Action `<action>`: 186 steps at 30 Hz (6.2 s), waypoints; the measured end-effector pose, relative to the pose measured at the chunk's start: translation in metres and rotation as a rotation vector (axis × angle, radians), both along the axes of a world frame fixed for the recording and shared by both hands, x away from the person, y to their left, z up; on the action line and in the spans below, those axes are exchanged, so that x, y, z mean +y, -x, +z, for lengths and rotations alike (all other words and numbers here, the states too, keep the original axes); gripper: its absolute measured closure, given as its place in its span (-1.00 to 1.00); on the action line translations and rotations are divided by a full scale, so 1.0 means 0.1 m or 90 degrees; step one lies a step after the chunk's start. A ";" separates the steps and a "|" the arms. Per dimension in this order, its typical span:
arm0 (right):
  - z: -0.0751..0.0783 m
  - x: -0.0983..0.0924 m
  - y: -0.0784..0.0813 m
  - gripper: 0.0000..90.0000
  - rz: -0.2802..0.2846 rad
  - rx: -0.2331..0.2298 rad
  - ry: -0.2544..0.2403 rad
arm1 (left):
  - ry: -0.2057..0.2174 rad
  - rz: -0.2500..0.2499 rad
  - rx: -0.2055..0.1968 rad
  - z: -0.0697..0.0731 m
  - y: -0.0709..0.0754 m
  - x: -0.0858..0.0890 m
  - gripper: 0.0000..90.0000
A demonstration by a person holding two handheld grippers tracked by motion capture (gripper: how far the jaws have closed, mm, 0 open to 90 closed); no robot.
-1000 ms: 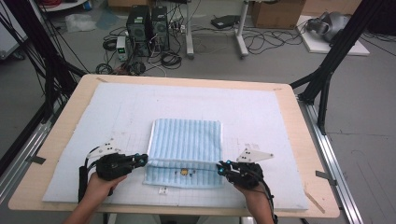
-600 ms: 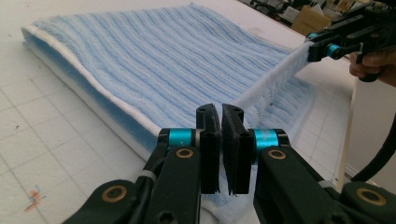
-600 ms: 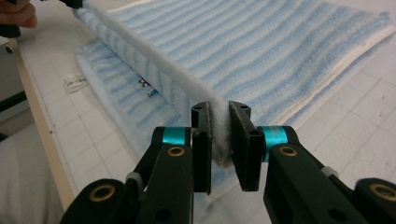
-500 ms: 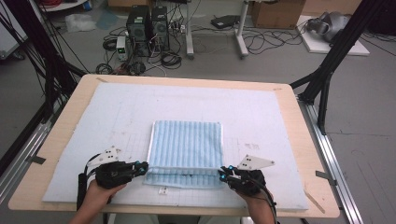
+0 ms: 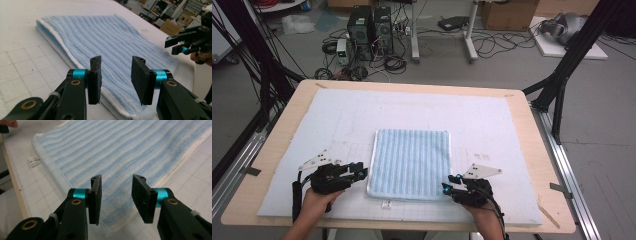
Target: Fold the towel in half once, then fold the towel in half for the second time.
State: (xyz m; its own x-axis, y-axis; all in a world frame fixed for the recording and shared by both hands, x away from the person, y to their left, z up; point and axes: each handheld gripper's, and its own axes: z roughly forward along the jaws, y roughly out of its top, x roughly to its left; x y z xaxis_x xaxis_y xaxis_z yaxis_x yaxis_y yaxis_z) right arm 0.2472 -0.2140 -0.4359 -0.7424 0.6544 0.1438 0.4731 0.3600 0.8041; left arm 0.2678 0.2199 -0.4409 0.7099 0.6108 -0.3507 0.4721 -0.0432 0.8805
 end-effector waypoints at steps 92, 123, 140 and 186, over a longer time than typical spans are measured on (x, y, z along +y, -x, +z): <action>0.16 -0.30 -0.70 -0.74 -0.169 -0.121 0.009 | -0.014 0.062 -0.062 0.06 -0.80 0.06 -0.54; 0.09 -0.28 -0.71 -0.74 -0.144 -0.095 -0.001 | -0.079 0.052 -0.058 0.24 -1.13 -0.17 -0.36; 0.07 -0.29 -0.71 -0.74 -0.144 -0.083 -0.009 | -0.177 0.077 0.010 0.05 -1.64 -0.37 -0.29; -0.05 0.09 -1.72 -0.09 -0.114 0.036 0.083 | -0.225 0.026 0.024 -0.11 -1.66 -0.46 0.89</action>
